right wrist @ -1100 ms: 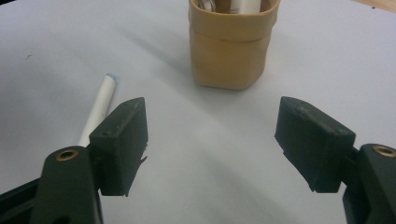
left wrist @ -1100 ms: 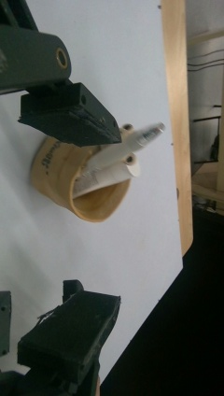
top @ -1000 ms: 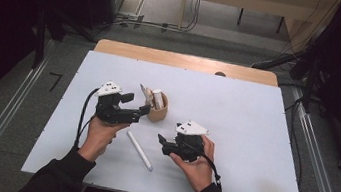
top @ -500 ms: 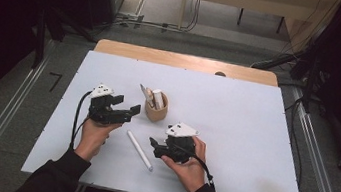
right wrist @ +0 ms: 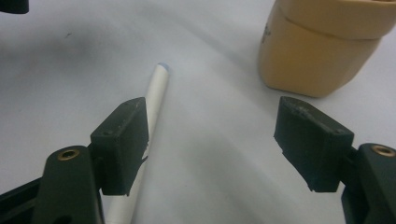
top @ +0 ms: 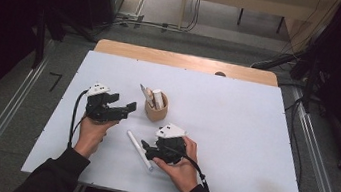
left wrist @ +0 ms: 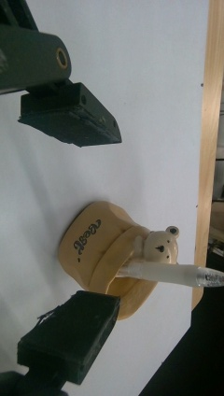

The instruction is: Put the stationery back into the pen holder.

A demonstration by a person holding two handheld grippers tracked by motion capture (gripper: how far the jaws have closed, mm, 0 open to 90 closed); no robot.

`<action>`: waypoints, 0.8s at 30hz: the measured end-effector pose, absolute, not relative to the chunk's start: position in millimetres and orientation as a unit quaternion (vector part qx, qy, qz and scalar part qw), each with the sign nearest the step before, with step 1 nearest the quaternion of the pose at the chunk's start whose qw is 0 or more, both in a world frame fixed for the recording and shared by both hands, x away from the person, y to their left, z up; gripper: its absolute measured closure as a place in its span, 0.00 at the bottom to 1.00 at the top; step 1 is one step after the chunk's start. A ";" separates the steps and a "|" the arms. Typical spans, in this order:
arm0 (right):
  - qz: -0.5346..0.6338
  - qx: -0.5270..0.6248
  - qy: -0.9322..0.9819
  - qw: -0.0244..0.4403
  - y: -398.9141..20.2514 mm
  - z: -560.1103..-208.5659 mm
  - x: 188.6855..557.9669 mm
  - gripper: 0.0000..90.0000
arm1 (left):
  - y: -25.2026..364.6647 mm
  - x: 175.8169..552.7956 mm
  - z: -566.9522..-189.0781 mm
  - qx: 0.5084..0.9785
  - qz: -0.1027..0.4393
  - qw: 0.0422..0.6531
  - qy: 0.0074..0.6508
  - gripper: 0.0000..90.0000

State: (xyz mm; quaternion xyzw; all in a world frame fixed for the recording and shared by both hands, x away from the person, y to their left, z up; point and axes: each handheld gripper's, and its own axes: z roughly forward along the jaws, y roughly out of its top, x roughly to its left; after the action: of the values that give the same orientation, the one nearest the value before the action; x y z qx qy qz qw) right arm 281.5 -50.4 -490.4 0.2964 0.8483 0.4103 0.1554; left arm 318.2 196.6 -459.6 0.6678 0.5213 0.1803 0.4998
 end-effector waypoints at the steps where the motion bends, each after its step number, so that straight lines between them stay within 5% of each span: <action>1: 0.409 0.293 0.850 0.157 -48.7 -491.1 281.4 0.28 | 196.8 318.3 -459.8 0.668 0.181 0.500 0.522 0.21; 24: 0.400 0.270 0.864 0.141 -18.6 -504.9 279.9 0.38 | 193.9 318.9 -462.3 0.672 0.175 0.496 0.522 0.22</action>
State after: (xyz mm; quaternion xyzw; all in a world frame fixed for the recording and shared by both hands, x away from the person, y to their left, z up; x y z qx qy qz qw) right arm 279.9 -18.6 -504.9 0.2704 0.8645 0.3998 0.1406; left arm 318.9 193.9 -462.3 0.6719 0.5216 0.1750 0.4959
